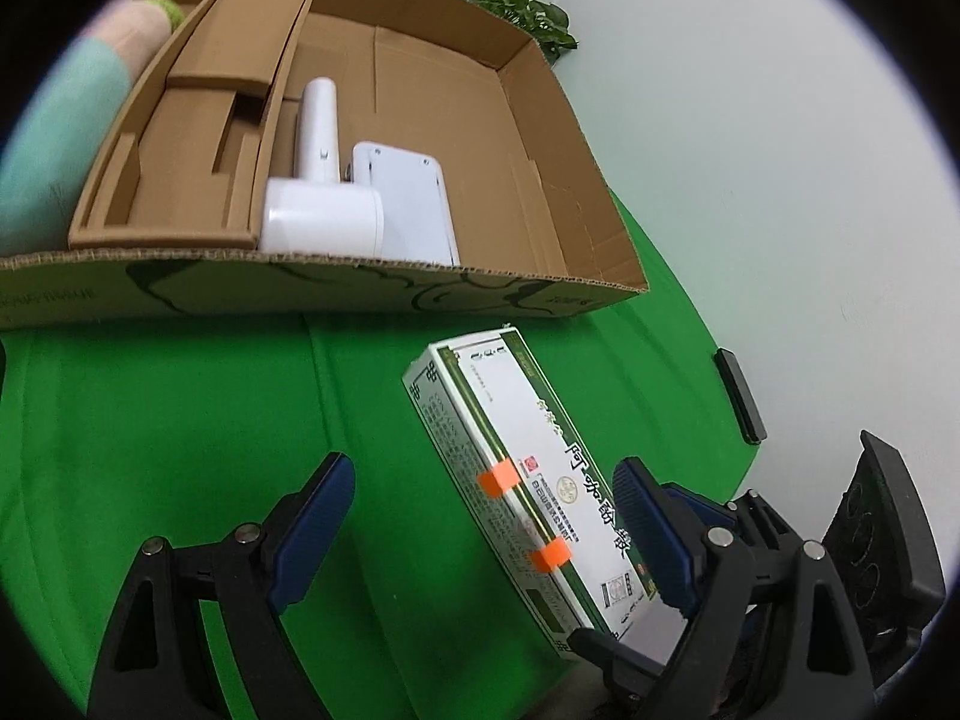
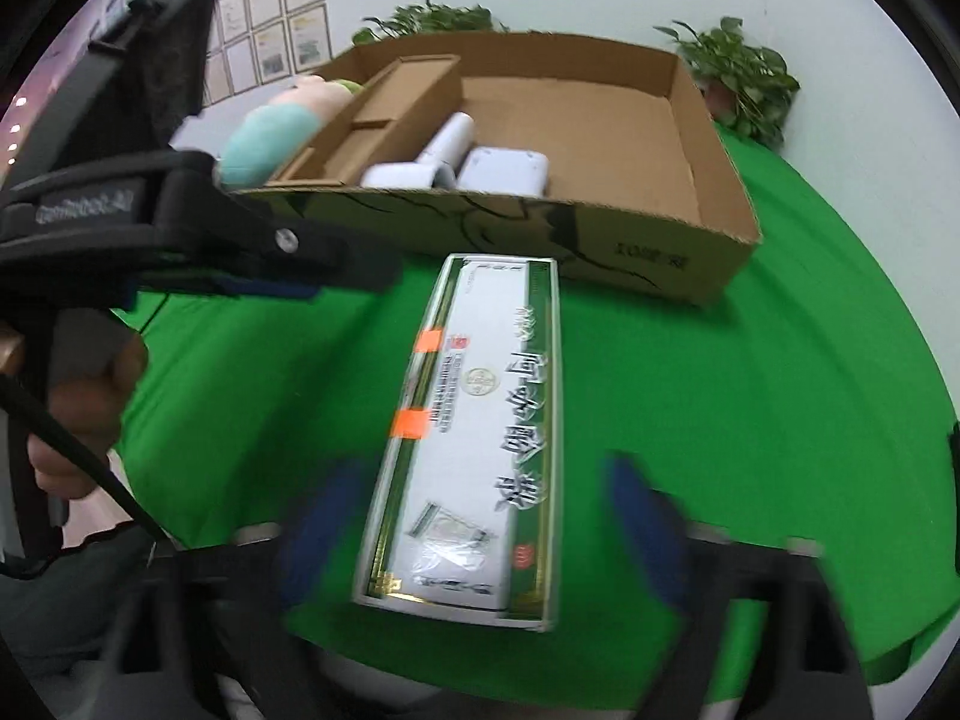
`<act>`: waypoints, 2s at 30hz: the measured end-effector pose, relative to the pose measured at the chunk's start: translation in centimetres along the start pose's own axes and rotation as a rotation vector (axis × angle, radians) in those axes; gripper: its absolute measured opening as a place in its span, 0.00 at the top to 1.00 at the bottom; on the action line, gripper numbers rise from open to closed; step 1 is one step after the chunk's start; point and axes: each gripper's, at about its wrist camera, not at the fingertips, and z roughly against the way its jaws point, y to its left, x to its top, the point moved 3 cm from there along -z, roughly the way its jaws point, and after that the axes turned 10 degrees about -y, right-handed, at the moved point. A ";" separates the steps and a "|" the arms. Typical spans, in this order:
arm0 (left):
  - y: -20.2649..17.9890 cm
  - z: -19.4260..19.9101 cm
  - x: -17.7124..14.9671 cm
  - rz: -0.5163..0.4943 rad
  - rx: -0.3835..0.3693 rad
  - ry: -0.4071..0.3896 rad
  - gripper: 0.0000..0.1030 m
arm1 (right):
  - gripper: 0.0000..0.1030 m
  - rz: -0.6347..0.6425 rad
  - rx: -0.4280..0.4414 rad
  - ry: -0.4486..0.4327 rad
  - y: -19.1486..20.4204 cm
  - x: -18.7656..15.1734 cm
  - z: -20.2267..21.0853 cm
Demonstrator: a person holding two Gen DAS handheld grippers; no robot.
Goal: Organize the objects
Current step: 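Lift the medicine box with the right gripper and carry it over the box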
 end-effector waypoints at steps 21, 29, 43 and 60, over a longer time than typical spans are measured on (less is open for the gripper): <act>-0.6 -2.1 -2.5 0.113 -0.057 0.034 0.36 | 0.40 -0.212 0.247 0.080 0.3 -1.8 0.5; -1.7 -1.0 -2.3 0.118 -0.111 0.000 0.57 | 0.42 -0.181 0.239 0.036 1.0 -1.1 1.0; -7.7 3.6 4.4 -0.110 -0.092 -0.176 0.62 | 0.43 -0.134 0.213 -0.174 0.6 5.0 3.2; -9.0 2.2 15.7 -0.229 -0.087 -0.234 0.63 | 0.43 -0.130 0.210 -0.283 -3.2 15.4 1.7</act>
